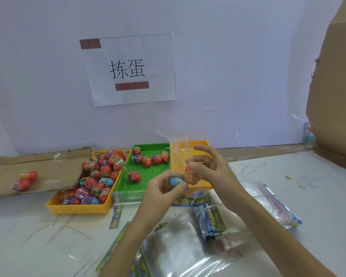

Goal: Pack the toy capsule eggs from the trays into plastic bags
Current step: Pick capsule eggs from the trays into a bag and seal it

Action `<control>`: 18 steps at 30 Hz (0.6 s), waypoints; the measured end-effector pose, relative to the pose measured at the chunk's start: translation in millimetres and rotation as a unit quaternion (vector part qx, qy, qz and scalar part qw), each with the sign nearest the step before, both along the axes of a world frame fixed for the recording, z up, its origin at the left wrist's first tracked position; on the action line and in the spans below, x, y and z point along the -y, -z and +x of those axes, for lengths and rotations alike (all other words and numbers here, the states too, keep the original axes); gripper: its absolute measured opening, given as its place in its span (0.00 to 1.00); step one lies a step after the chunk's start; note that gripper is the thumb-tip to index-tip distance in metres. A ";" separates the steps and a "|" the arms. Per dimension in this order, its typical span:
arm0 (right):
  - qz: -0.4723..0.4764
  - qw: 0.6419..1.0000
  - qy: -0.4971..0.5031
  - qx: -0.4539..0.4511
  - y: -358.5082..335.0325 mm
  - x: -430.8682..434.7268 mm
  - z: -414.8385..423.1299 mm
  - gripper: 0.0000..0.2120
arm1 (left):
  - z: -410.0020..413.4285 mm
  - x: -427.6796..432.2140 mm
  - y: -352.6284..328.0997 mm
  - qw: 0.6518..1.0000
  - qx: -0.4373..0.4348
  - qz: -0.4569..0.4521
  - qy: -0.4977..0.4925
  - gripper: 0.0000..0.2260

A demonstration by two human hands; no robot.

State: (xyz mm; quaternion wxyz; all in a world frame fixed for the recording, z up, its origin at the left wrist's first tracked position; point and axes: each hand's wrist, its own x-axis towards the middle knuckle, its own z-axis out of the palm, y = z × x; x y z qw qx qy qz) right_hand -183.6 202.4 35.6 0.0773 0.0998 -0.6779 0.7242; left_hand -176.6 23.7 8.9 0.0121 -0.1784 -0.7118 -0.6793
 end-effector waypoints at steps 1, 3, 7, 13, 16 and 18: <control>0.003 1.000 -0.008 0.008 -0.5 0.1 0.1 0.20 | -0.9 1.2 1.1 1.000 -0.009 -0.003 -0.010 0.04; -0.004 0.999 -0.035 0.004 -0.3 1.2 1.0 0.17 | -1.5 2.1 1.8 0.999 -0.026 -0.009 -0.022 0.05; -0.001 0.999 -0.032 -0.036 0.8 2.4 2.5 0.16 | -0.3 0.2 0.5 0.999 -0.039 -0.007 -0.021 0.07; 0.007 1.000 -0.015 -0.016 0.7 1.4 0.6 0.17 | 2.1 0.6 -1.4 0.998 -0.041 0.016 -0.041 0.08; 0.042 0.998 -0.034 0.026 2.5 3.7 0.1 0.19 | -1.8 3.2 0.5 0.996 -0.043 0.016 -0.078 0.05; 0.046 0.998 -0.037 0.012 3.7 6.3 1.5 0.16 | -4.1 4.5 2.4 0.995 -0.038 0.021 -0.089 0.05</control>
